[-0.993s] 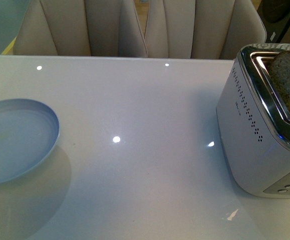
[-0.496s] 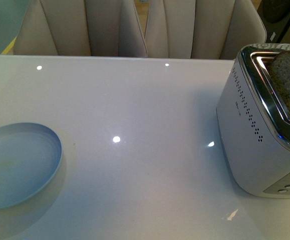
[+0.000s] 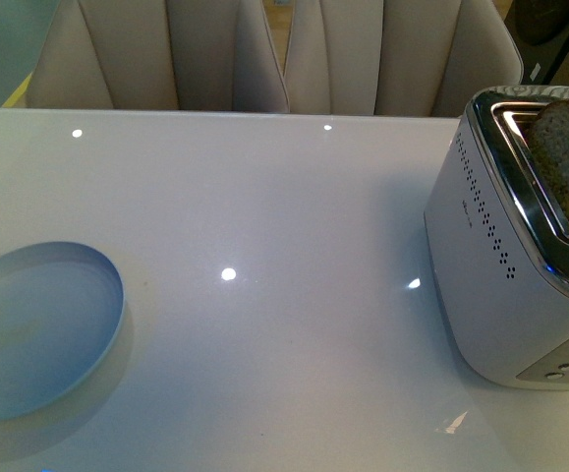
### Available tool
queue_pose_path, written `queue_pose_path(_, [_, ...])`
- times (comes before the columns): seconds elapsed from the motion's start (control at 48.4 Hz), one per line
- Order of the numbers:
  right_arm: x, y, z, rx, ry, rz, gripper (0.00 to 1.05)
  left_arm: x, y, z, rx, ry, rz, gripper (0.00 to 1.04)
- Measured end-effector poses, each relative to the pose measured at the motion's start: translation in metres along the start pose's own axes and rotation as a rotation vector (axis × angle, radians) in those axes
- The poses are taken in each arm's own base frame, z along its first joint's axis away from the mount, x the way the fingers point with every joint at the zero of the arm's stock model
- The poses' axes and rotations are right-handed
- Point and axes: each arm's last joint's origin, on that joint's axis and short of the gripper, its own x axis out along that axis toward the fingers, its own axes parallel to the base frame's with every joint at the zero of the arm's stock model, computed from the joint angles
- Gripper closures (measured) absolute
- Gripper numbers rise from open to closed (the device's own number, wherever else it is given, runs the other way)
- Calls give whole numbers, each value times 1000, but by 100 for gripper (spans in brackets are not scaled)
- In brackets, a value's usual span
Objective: Left arm holds plate, right arm toasts bread
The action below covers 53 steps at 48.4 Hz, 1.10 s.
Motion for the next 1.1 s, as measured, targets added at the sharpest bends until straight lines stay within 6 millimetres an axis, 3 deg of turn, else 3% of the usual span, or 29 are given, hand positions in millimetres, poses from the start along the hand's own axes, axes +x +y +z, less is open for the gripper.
queue_pose_path(0.207, [0, 0, 0, 0, 0, 0, 9, -4, 0, 7, -10, -53, 2, 29])
queue_pose_path(0.331, [0, 0, 0, 0, 0, 0, 9, -23, -9, 25, 24, -142, 40, 6])
queue_pose_path(0.538, [0, 0, 0, 0, 0, 0, 9, -63, -40, 59, 95, -323, 42, 7])
queue_pose_path(0.703, [0, 0, 0, 0, 0, 0, 9, -104, -100, 87, 179, -491, -30, 7])
queue_pose_path(0.91, [0, 0, 0, 0, 0, 0, 9, -138, -160, 87, 214, -544, -175, 7])
queue_pose_path(1.096, [0, 0, 0, 0, 0, 0, 9, -162, -187, 82, 225, -543, -250, 7])
